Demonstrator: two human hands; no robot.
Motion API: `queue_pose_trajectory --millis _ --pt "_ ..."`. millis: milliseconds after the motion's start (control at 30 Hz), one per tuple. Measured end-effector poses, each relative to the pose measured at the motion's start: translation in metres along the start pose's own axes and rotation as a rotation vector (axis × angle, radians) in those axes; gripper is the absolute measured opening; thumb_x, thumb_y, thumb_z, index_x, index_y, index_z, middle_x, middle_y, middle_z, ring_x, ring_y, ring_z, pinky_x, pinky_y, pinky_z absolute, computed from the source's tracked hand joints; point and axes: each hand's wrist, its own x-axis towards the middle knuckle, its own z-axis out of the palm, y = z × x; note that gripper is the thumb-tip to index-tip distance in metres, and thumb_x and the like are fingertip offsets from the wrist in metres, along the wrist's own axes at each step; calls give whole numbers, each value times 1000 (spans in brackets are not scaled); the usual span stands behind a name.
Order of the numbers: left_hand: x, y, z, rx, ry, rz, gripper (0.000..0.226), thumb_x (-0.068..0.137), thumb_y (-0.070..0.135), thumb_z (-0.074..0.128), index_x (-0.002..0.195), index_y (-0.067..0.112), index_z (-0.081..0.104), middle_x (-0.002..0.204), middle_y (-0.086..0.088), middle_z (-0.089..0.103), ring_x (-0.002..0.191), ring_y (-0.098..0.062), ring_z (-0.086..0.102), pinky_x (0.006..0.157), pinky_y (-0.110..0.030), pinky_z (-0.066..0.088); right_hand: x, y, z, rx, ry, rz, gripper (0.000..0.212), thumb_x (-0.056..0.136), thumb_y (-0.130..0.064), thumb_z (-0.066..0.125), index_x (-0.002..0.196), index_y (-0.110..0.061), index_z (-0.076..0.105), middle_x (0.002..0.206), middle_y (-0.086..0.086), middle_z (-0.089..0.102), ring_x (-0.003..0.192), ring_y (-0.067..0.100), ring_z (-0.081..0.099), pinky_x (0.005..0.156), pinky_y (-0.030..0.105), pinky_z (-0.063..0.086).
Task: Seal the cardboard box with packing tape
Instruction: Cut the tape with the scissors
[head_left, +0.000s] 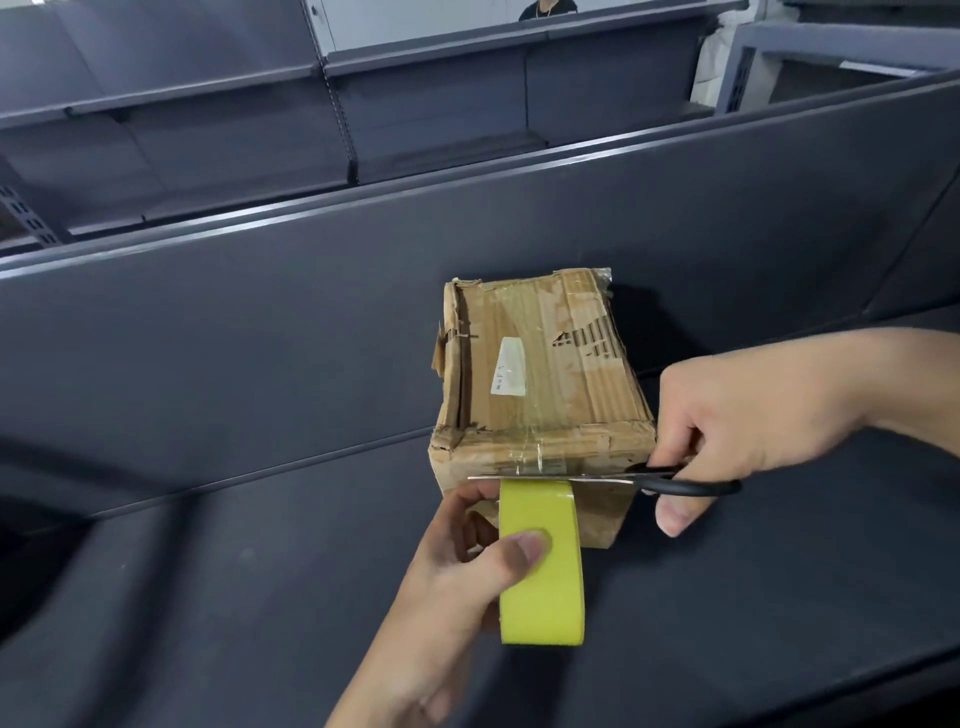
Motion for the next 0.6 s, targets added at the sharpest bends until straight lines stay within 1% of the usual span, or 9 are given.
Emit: queue_pose_trajectory --millis 100,167,233,300,367,433,500,533,600 --pt "0 -5 1 -19 -5 13 70 49 34 85 117 29 67 100 -6 72 86 -17 69 66 -30 56 3 10 9 37 44 -46 34 79 -52 77 67 -21 73 58 0 29 57 14 25 56 33 23" --pt "1 -9 0 -11 -2 23 73 47 30 88 116 33 67 98 -4 70 88 -18 67 71 -31 56 1 18 17 91 64 -62 23 78 -50 79 65 -31 75 61 5 36 58 13 29 56 31 25" --pt "3 -14 -5 46 1 50 81 44 30 91 121 32 65 96 -3 68 90 -19 65 76 -33 54 -3 28 24 180 67 -56 17 72 -50 83 75 -34 80 68 12 50 61 14 35 57 30 29" --pt "4 -17 -12 125 -30 78 82 46 32 92 123 26 64 99 -3 67 92 -20 62 79 -32 51 -9 38 28 247 94 -60 38 62 -62 86 85 -33 81 75 14 58 63 15 41 60 33 34" --pt "2 -16 -20 177 -85 70 76 49 31 92 120 27 65 103 -3 66 94 -18 62 79 -30 50 -16 43 26 308 167 -82 55 50 -74 85 87 -33 81 76 16 63 64 15 48 62 37 42" --pt "-1 -13 -25 368 -87 57 67 50 32 93 111 39 66 100 8 68 92 -10 65 76 -27 53 -20 44 22 434 281 -150 55 46 -69 90 84 -31 82 74 19 69 65 19 60 64 46 54" --pt "-4 -15 -23 690 9 37 69 52 36 93 110 52 59 105 23 65 94 3 66 80 -22 57 -23 35 14 523 488 -209 45 44 -59 90 79 -31 82 68 12 73 62 13 66 56 32 57" --pt "-5 -18 -21 863 82 46 71 53 43 90 112 57 54 110 30 59 98 9 63 83 -17 56 -22 29 10 490 607 -236 44 44 -58 89 79 -32 80 68 8 74 59 11 63 56 25 54" --pt "-4 -28 -14 1119 148 103 70 53 58 79 116 59 47 117 35 47 108 12 55 87 -12 51 -14 11 8 331 816 -249 50 46 -66 86 81 -31 77 66 2 70 54 17 55 56 28 49"
